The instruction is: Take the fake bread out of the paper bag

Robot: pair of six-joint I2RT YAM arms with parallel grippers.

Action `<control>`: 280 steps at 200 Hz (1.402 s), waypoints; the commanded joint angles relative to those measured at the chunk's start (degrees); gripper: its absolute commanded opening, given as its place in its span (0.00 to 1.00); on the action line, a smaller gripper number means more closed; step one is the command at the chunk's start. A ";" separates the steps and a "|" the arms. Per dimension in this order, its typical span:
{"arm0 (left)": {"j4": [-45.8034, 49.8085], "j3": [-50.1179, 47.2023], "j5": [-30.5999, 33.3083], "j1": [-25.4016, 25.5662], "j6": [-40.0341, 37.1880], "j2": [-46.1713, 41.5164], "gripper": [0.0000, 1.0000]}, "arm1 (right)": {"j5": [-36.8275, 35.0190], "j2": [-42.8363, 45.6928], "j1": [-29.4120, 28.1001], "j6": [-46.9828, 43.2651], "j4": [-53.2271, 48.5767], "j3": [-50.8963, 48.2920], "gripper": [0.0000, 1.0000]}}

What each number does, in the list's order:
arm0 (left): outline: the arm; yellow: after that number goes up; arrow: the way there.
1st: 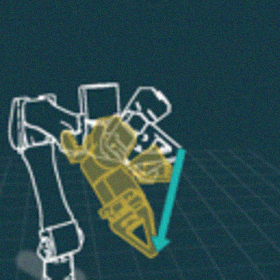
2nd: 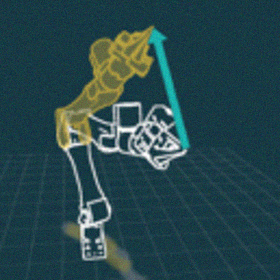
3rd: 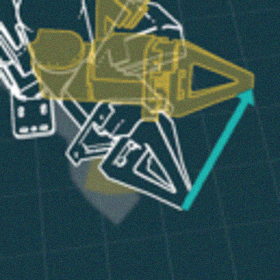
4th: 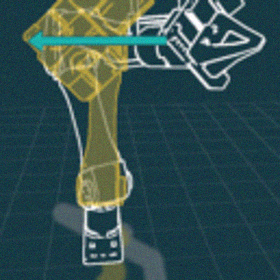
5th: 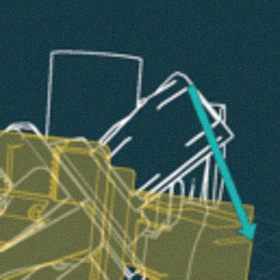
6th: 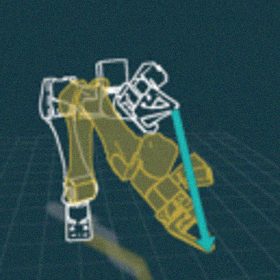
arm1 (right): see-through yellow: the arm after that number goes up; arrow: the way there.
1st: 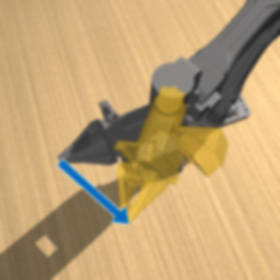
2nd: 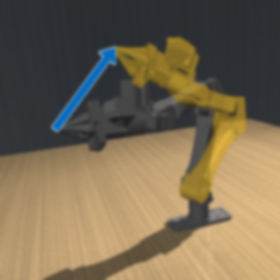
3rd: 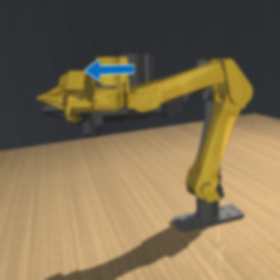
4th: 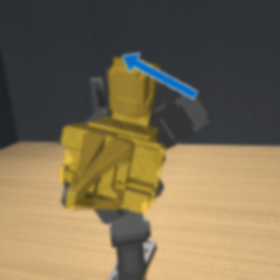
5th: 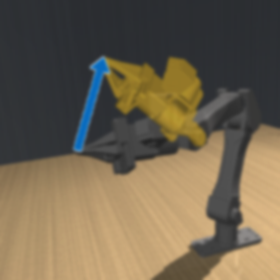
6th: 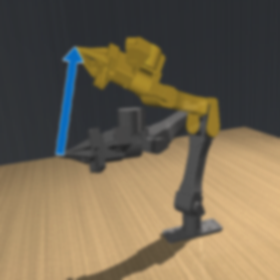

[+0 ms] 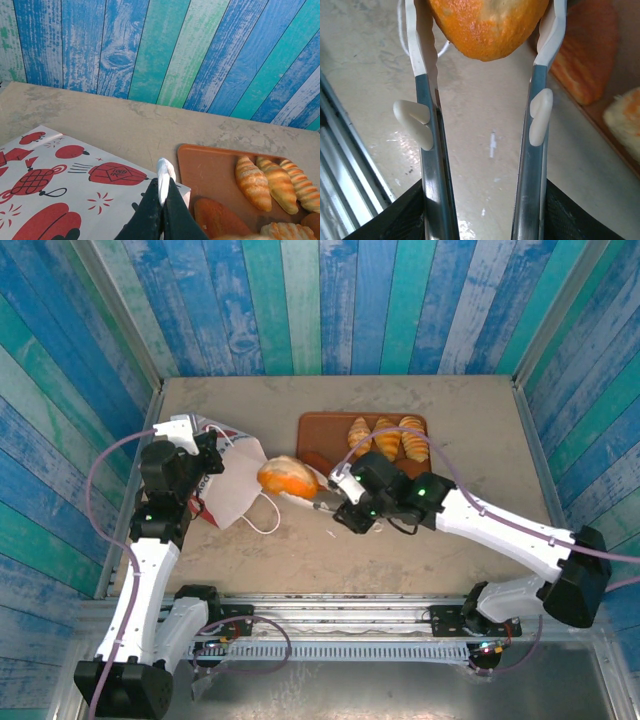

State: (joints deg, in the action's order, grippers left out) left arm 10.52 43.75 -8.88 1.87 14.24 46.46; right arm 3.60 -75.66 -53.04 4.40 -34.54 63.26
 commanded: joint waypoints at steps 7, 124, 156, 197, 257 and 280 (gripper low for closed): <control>-0.33 1.02 1.49 -0.03 -0.17 -0.36 0.00 | -1.51 4.85 2.97 -0.81 1.08 -1.42 0.52; 0.99 1.03 1.59 -0.01 -0.30 -1.88 0.00 | -3.60 -13.51 14.85 3.86 -0.24 10.12 0.51; 0.58 0.77 0.87 -0.01 -0.04 -1.98 0.00 | -4.71 -18.38 15.05 4.35 -0.14 14.02 0.51; 0.20 1.07 0.01 -0.03 -0.18 -1.41 0.00 | -6.67 -23.86 16.02 4.70 -1.16 18.75 0.51; 0.11 1.26 -0.69 -0.01 -0.78 -1.44 0.00 | -8.24 -31.46 16.77 2.27 -4.08 26.79 0.51; 0.26 1.21 -0.61 -0.01 -0.75 -1.54 0.00 | -7.89 -33.33 17.06 1.84 -4.54 28.48 0.52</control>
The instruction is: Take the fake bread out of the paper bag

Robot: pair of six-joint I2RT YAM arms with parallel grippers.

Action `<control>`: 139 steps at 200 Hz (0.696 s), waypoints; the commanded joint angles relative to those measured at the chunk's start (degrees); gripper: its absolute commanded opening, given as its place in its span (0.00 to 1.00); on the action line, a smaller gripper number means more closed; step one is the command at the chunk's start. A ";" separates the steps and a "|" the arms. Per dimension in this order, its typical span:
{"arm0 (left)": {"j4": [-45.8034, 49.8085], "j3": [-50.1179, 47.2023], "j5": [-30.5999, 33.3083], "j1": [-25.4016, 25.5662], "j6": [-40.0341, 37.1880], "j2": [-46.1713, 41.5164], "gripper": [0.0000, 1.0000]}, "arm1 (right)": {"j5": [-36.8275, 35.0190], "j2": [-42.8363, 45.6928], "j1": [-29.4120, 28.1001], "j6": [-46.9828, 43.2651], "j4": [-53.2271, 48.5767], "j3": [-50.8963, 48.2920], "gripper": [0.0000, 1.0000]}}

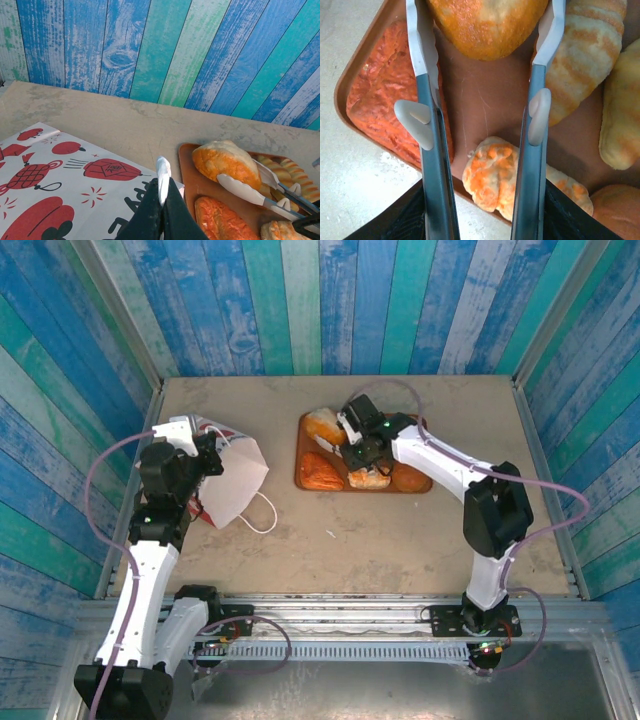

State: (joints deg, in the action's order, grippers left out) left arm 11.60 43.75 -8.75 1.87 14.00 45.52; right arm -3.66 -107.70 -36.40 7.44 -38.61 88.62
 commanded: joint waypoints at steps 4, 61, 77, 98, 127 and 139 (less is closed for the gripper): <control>-0.80 1.11 -0.74 -0.05 -0.53 -0.62 0.00 | -0.42 -1.55 0.40 -1.28 -0.42 3.28 0.52; -0.63 1.13 0.07 -0.02 -1.04 -0.78 0.00 | -1.32 -3.14 0.44 -2.48 -1.09 3.85 0.54; -0.65 1.08 0.04 -0.04 -0.97 -0.84 0.00 | -1.42 -2.72 0.49 -3.00 -1.16 3.60 0.54; -1.04 0.85 -0.28 -0.04 -0.60 -0.72 0.00 | -1.96 -2.65 0.45 -3.90 -1.21 3.83 0.56; -0.70 1.19 -0.48 -0.02 -0.68 -0.56 0.00 | -2.62 -2.48 0.40 -4.95 -2.26 3.90 0.57; -0.75 1.11 -0.47 -0.02 -0.65 -0.54 0.00 | -3.14 -2.26 0.42 -5.15 -2.39 3.63 0.59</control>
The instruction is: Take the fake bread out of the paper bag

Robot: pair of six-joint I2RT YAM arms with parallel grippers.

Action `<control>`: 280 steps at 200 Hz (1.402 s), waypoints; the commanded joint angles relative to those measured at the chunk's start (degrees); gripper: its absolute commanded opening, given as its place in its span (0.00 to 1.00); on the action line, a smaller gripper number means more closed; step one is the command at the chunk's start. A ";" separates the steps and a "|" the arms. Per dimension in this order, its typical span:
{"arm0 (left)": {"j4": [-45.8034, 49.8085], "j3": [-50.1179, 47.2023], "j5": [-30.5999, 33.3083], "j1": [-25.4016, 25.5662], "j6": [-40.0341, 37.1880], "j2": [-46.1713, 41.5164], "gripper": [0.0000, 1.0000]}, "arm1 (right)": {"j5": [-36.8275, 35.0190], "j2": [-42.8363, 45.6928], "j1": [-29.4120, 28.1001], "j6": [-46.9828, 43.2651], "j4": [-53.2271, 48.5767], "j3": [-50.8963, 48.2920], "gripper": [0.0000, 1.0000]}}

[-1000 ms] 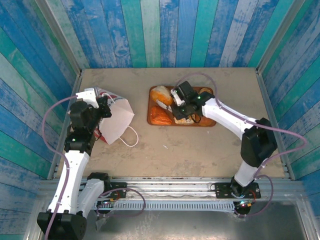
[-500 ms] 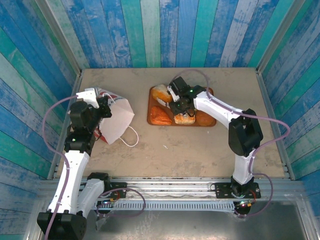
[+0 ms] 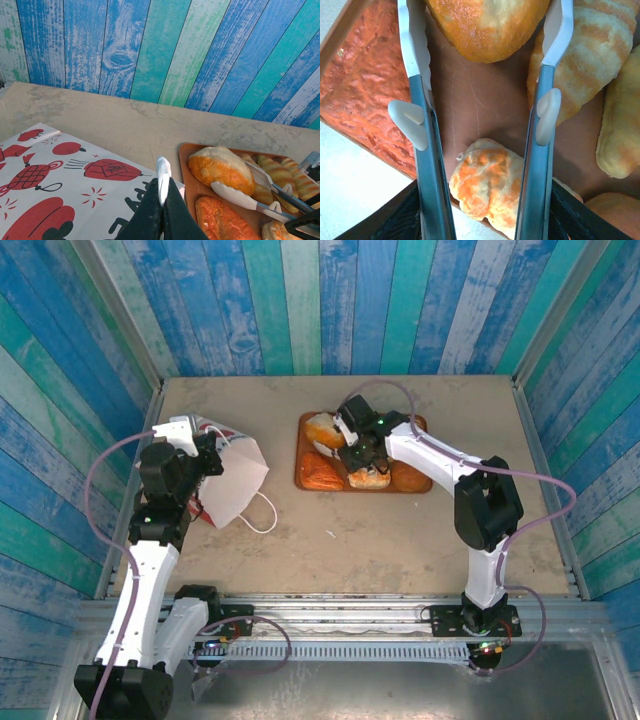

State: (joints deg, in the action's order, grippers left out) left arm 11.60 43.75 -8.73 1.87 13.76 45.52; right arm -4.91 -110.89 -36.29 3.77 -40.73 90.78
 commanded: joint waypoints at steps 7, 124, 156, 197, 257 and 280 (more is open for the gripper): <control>-0.91 1.03 -0.67 -0.02 -0.32 -0.51 0.00 | -2.01 1.06 0.32 -1.71 -0.41 1.48 0.60; -0.88 1.35 -1.60 -0.13 -0.18 0.12 0.00 | -0.07 -1.55 0.39 -3.77 -0.75 4.42 0.56; -1.14 1.09 -1.63 -0.03 -0.14 0.19 0.00 | -0.05 -2.57 0.47 -4.30 -1.83 5.87 0.56; -1.39 1.06 -1.55 -0.04 -0.31 0.45 0.00 | -1.86 -1.57 0.43 -4.69 -2.58 5.82 0.56; -1.37 0.77 -1.54 -0.01 -0.19 0.11 0.00 | -2.12 -1.13 0.42 -5.83 -3.38 5.55 0.54; -1.00 0.95 -1.47 -0.05 -0.23 -0.31 0.00 | -2.28 -0.88 0.48 -6.71 -3.48 5.59 0.53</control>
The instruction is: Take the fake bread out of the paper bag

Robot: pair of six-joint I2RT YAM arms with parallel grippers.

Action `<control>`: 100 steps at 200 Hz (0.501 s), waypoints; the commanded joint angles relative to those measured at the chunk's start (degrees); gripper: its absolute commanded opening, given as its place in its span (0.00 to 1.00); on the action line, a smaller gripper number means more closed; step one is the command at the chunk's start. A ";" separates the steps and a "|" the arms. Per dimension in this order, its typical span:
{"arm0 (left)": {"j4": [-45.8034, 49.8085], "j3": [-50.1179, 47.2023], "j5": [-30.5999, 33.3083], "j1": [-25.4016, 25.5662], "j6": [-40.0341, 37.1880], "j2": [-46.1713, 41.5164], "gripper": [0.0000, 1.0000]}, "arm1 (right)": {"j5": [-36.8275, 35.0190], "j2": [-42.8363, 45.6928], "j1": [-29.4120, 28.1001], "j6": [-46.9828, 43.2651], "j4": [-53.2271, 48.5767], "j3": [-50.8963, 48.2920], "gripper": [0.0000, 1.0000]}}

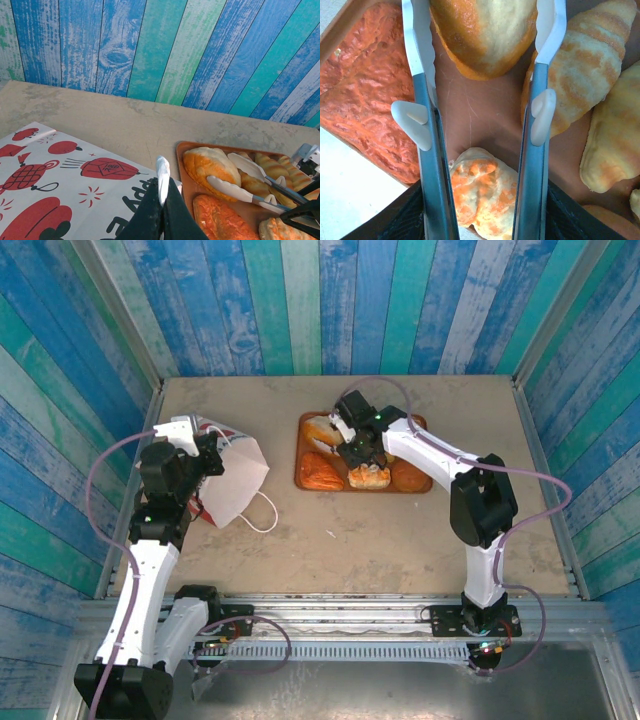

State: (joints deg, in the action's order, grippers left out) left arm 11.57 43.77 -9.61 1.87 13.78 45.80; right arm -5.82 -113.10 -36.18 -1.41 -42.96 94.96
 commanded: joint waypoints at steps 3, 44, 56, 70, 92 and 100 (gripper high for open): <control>-1.02 0.81 -0.59 -0.04 -0.25 -0.64 0.00 | -1.41 1.43 0.33 -1.69 -1.25 1.42 0.53; -1.82 -0.23 -1.03 -0.02 -0.33 -0.90 0.00 | -1.38 1.30 0.34 -3.35 -2.07 1.47 0.53; -1.91 -0.18 -1.01 0.00 -0.40 -0.96 0.00 | -1.52 1.04 0.38 -3.59 -2.47 1.63 0.53; -1.65 0.06 -1.03 -0.01 -0.52 -0.98 0.00 | -1.49 1.17 0.33 -3.52 -2.49 1.55 0.53; -1.54 -0.04 -0.85 -0.09 -0.67 -1.14 0.00 | -0.33 1.47 0.33 -3.98 -1.71 1.33 0.53; -1.55 -0.09 -0.85 -0.05 -0.60 -1.13 0.00 | -0.09 1.35 0.45 -4.13 -1.80 1.53 0.53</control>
State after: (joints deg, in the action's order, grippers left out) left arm 11.29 43.75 -9.65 1.87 13.76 45.74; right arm -6.42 -113.10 -36.18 -4.16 -43.70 94.96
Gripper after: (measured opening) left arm 0.045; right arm 0.533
